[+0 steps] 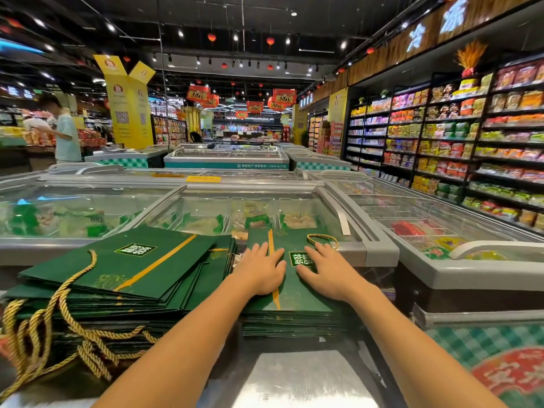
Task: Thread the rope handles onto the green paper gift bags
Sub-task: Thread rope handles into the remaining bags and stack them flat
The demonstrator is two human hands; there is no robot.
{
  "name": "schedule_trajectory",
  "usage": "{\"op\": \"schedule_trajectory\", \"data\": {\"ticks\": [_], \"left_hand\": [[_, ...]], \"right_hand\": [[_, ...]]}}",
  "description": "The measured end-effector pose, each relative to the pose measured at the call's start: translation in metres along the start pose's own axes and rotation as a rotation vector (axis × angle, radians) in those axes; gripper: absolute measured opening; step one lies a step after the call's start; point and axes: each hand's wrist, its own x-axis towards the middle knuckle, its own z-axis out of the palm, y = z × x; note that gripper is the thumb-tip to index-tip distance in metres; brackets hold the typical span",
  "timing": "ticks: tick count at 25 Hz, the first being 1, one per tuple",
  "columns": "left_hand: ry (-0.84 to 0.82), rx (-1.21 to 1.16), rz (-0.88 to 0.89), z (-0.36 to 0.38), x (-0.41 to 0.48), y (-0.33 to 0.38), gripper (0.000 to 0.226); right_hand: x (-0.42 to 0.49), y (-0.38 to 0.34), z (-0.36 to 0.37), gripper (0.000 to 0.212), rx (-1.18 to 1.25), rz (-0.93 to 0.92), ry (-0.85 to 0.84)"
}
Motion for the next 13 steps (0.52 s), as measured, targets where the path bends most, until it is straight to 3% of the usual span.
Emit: {"op": "schedule_trajectory", "data": {"ticks": [13], "left_hand": [[-0.036,0.0,-0.058,0.032,0.008,-0.002,0.059]], "right_hand": [[0.003,0.004,0.027,0.068,-0.008,0.013,-0.046]]}}
